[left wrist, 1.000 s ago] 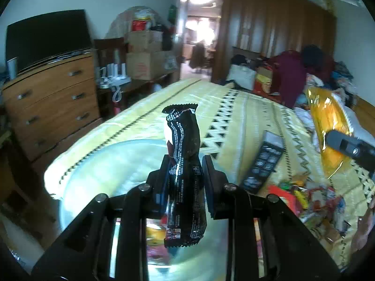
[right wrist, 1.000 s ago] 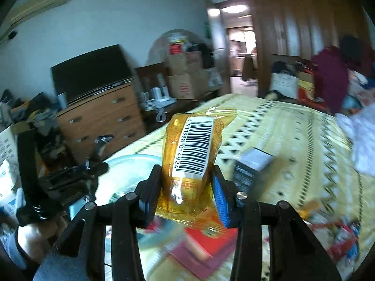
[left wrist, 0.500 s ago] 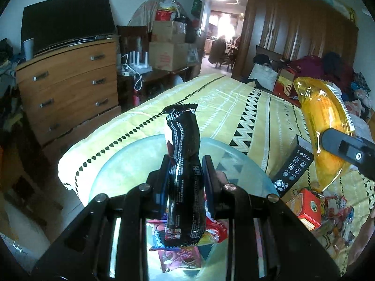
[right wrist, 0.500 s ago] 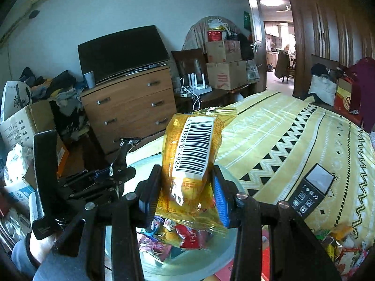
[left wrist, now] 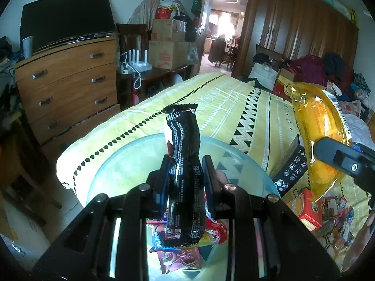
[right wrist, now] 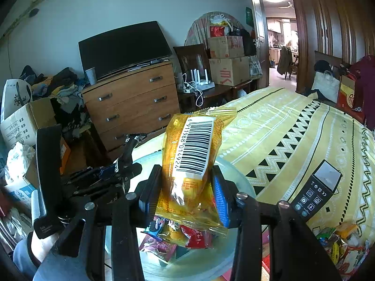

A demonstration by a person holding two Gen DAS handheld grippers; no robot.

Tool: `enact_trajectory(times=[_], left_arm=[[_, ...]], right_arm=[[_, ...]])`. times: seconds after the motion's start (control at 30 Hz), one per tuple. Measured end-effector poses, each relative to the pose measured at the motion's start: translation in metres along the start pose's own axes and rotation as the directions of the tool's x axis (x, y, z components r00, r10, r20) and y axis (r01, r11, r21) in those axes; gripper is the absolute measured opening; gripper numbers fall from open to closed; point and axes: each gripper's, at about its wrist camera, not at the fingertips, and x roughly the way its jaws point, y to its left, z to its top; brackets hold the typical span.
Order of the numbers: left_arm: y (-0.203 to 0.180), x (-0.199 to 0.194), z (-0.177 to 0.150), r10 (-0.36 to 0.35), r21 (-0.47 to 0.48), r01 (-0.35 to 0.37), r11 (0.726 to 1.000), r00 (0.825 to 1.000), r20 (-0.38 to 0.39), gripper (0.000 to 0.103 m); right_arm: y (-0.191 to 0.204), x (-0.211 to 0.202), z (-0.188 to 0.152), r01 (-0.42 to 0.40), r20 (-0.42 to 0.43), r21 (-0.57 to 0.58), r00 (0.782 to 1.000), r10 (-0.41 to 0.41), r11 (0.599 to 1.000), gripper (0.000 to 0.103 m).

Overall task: Organize snacks
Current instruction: 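Hold both packets above the basin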

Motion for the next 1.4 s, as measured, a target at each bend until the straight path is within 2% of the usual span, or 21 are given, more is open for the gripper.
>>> enact_trajectory(times=[1.4], left_arm=[[0.0003, 0.0096, -0.0099, 0.001, -0.017, -0.002, 1.0, 0.999, -0.041, 0.026]], right_arm=[[-0.0031, 0.0053, -0.0043, -0.026, -0.009, 0.022, 1.0, 0.026, 0.999, 0.044]])
